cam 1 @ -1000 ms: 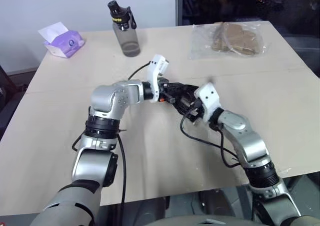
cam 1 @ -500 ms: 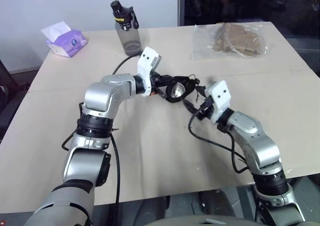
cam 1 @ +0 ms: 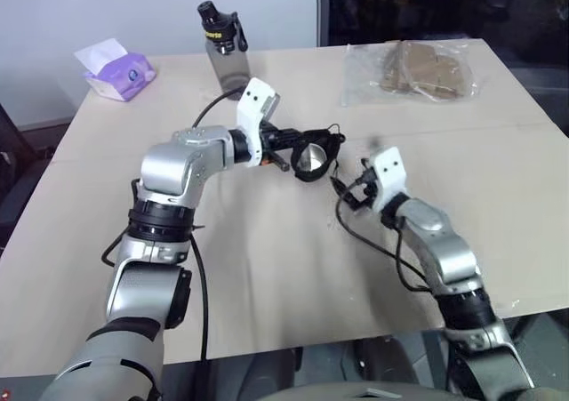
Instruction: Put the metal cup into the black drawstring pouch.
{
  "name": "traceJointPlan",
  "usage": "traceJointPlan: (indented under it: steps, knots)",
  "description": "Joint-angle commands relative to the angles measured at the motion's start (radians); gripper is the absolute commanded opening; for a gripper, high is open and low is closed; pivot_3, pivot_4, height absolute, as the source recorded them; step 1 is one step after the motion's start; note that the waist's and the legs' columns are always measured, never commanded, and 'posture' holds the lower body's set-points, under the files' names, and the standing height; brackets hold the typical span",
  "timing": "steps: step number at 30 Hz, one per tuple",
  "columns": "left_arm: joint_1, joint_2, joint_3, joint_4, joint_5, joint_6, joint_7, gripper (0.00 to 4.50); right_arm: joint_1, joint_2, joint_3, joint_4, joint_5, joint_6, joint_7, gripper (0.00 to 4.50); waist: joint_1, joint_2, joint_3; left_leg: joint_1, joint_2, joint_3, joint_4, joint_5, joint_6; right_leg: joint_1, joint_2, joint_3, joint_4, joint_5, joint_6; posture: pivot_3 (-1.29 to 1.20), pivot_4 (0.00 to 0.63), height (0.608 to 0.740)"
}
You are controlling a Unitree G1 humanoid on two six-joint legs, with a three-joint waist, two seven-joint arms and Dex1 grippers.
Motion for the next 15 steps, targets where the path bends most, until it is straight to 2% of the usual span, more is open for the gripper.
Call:
traceJointPlan:
  steps: [1, 3, 6, 10, 13, 14, 15]
  knots:
    - [-0.006, 0.02, 0.03, -0.05, -0.003, -0.019, -0.008, 0.0, -0.058, 0.028, -0.009, 0.088, -0.011, -0.099, -0.013, 4.46, 0.002, 0.0, 0.0, 0.0, 0.0, 0.0, 0.0, 0.0, 0.0, 0.0, 0.0, 0.0, 0.0, 0.0, 0.0, 0.0, 0.15, 0.74]
    - [0.003, 0.025, 0.028, -0.064, -0.002, -0.019, -0.008, 0.0, -0.088, 0.043, -0.015, 0.154, -0.016, -0.136, -0.021, 4.46, 0.002, 0.0, 0.0, -0.001, 0.0, -0.001, 0.0, 0.0, 0.0, 0.0, 0.0, 0.0, -0.001, 0.0, 0.0, 0.0, 0.15, 0.74]
    - [0.026, 0.033, 0.034, -0.086, -0.005, -0.021, -0.01, 0.0, -0.106, 0.057, -0.017, 0.222, -0.036, -0.189, -0.042, 3.74, 0.001, 0.0, 0.0, -0.001, 0.0, -0.001, 0.0, 0.0, 0.0, 0.0, 0.0, 0.0, -0.001, 0.0, 0.0, 0.0, 0.15, 0.74]
    - [0.094, 0.068, 0.07, -0.106, -0.015, -0.026, -0.028, 0.0, -0.091, 0.085, 0.009, 0.258, -0.072, -0.234, -0.069, 1.75, -0.013, 0.0, 0.0, 0.0, 0.0, -0.001, -0.001, 0.0, 0.0, -0.001, 0.0, 0.0, 0.0, 0.0, 0.0, 0.0, 0.15, 0.74]
    - [0.138, 0.083, 0.104, -0.113, -0.049, -0.015, -0.057, 0.0, -0.081, 0.107, 0.036, 0.273, -0.106, -0.256, -0.092, 0.67, -0.024, 0.0, 0.0, 0.0, 0.0, -0.001, -0.001, 0.0, 0.0, -0.001, 0.0, 0.0, 0.0, 0.0, 0.0, 0.0, 0.15, 0.74]
    - [0.143, 0.087, 0.101, -0.113, -0.052, -0.021, -0.069, 0.0, -0.081, 0.11, 0.04, 0.279, -0.118, -0.259, -0.101, 0.14, -0.024, 0.0, 0.0, 0.0, 0.0, -0.002, -0.001, 0.0, 0.0, -0.001, 0.0, 0.0, 0.0, 0.0, 0.0, 0.0, 0.15, 0.74]
    - [0.134, 0.084, 0.09, -0.104, -0.044, -0.033, -0.075, 0.0, -0.087, 0.107, 0.036, 0.288, -0.124, -0.263, -0.106, 0.06, -0.023, 0.0, 0.0, 0.0, 0.0, -0.002, -0.001, 0.0, 0.0, -0.001, 0.0, 0.0, 0.0, 0.0, 0.0, 0.0, 0.15, 0.74]
